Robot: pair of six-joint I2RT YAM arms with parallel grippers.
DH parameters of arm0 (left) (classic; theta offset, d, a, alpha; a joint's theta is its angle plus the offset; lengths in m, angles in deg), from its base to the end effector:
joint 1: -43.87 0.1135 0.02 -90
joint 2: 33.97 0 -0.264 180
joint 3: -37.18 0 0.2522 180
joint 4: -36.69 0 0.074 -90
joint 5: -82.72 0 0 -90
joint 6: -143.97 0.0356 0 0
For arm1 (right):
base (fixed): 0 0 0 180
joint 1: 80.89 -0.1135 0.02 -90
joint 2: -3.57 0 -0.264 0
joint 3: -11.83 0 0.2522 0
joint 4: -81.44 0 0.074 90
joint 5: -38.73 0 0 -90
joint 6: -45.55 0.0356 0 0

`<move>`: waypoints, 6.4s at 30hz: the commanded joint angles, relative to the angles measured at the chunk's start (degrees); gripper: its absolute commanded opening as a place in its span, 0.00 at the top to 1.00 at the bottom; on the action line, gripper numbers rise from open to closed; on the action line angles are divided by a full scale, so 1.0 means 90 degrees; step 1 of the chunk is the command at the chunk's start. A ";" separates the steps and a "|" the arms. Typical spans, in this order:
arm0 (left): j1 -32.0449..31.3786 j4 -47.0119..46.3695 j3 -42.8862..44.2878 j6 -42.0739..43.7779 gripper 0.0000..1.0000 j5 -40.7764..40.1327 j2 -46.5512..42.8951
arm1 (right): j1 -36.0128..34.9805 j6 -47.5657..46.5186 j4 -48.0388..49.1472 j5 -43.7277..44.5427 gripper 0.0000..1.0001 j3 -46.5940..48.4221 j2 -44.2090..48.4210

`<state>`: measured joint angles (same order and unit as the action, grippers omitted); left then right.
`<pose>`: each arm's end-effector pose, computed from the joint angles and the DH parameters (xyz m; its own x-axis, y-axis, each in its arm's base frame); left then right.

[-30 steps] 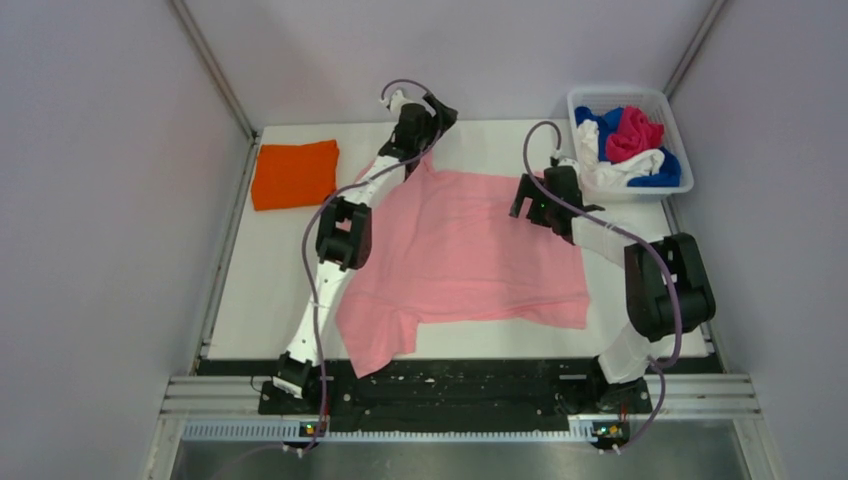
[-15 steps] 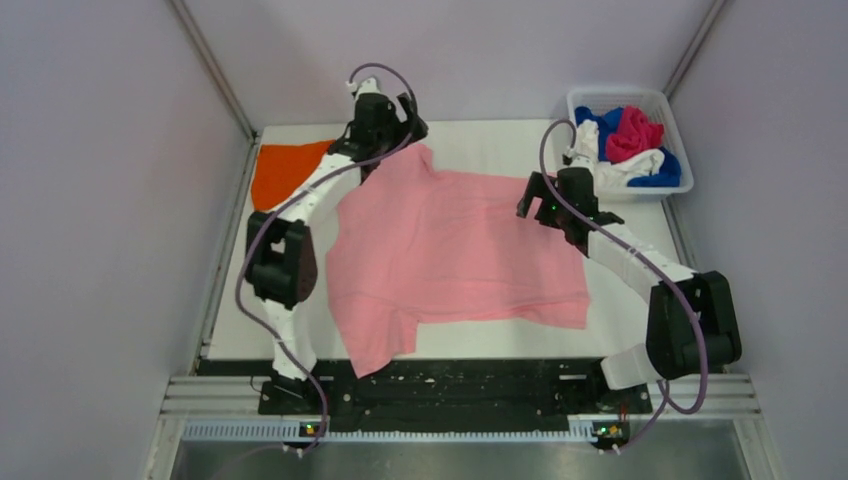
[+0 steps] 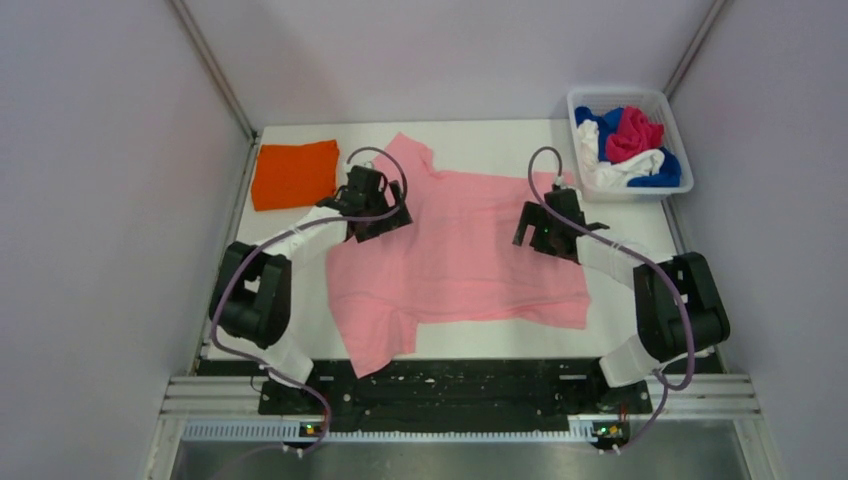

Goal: Fold and stack the t-shirts
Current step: Flatten out the tshirt, then grab the side of the flattened tshirt closest away from the robot with both arms, then fold the flattened tshirt in 1/3 of the way

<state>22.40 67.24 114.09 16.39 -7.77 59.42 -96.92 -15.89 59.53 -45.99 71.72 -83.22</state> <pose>0.3278 -0.1286 0.2253 -0.7595 -0.3566 -0.5440 -0.1295 0.9025 -0.4107 0.2914 0.0803 0.1806 -0.7389 0.2830 -0.6115 0.1554 0.9546 0.2540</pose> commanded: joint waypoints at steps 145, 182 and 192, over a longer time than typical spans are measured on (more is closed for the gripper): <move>-0.1885 0.4728 -0.2979 -0.2274 1.00 -0.1220 -0.4247 | 0.0317 0.1934 -0.4340 0.0767 1.00 -0.1300 0.2945; 0.0171 0.1004 -0.0299 -0.0153 1.00 -0.1109 -0.2374 | 0.1163 0.0900 -0.2611 0.0296 1.00 0.0304 0.1819; 0.0601 0.0718 0.0321 0.0518 1.00 -0.1145 -0.1802 | 0.1370 0.0880 -0.2272 0.0507 1.00 0.0644 0.1339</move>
<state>27.08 77.30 112.52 17.07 -17.10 40.84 -85.67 -7.06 35.60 -42.96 74.40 -70.54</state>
